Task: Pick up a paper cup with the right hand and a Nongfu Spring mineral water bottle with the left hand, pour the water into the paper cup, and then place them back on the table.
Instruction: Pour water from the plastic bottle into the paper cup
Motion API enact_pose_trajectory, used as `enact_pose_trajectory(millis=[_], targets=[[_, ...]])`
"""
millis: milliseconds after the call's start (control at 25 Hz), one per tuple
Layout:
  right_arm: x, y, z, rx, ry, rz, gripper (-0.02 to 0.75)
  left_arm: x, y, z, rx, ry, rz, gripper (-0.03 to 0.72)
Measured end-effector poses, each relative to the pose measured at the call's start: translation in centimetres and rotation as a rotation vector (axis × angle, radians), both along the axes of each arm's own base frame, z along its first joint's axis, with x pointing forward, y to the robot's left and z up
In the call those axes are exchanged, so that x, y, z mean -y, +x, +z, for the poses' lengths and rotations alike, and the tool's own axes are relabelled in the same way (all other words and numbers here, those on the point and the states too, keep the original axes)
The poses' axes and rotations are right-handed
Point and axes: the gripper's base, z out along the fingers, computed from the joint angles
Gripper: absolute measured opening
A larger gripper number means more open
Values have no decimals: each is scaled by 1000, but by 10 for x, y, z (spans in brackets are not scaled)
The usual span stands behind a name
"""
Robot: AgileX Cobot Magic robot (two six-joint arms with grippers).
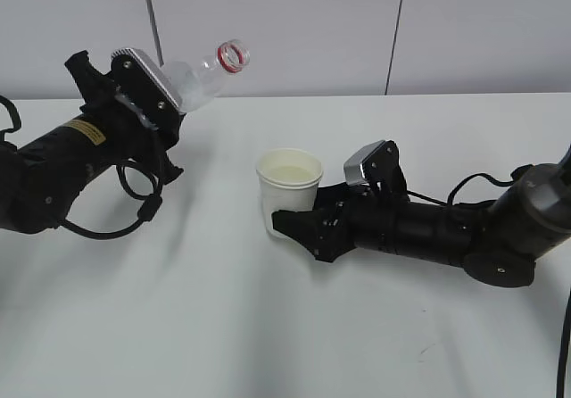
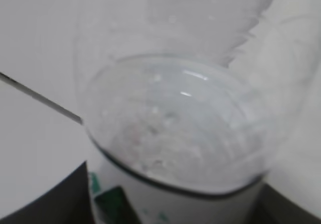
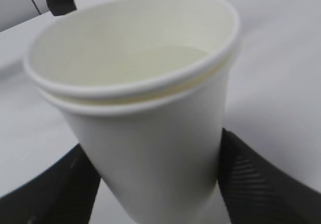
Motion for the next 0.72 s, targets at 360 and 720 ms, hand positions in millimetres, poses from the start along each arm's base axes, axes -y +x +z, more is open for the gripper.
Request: enact_pose_trajectory(millis=[360,720], targets=[[2,3,1,5,8,-37,519,-1,0,-1,-158,-458,80,405],[4,7,2,21,12,-87,519,-3,0,-4,-308,-819,163,405]])
